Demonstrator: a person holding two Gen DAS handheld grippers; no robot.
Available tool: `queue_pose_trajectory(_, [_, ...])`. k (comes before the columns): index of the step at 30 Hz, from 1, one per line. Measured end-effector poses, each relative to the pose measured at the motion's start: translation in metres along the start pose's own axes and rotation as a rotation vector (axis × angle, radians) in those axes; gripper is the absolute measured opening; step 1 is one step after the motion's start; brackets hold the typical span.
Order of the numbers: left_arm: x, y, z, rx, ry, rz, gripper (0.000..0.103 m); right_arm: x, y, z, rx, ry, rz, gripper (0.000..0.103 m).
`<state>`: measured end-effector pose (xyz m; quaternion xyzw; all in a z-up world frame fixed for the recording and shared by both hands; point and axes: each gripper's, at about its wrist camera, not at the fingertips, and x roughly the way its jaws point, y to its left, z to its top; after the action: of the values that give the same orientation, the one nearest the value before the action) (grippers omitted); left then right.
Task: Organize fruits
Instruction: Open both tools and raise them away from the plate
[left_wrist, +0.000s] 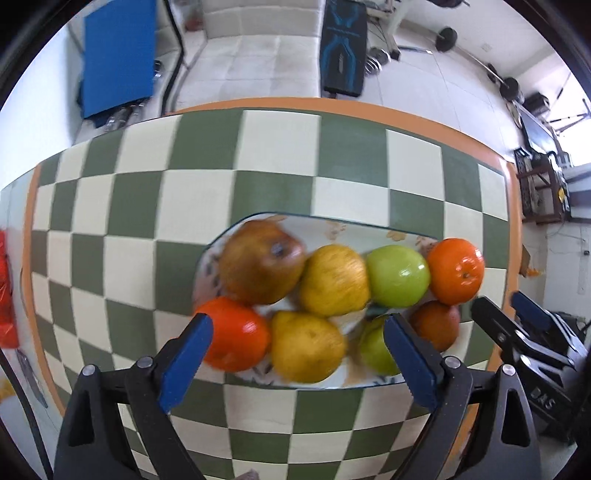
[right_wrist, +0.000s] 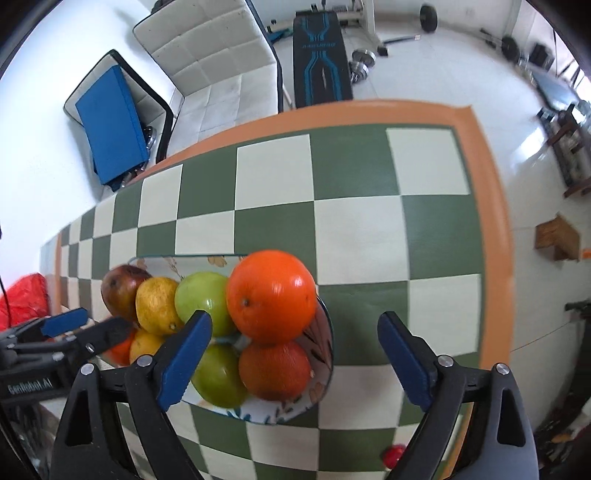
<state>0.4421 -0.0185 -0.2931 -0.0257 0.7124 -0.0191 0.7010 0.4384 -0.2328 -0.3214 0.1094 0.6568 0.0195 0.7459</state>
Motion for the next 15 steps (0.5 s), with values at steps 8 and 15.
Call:
queue_pose_trajectory(8, [-0.009,0.018,-0.045,0.013,-0.062,0.066,0.094,-0.028,0.023,-0.047,-0.065,-0.068,-0.074,0.094])
queue_pose_trajectory(15, [-0.032,0.018,-0.077,0.046,-0.154,0.099,0.094,-0.044,0.029,-0.083,-0.060,-0.100,-0.092,0.094])
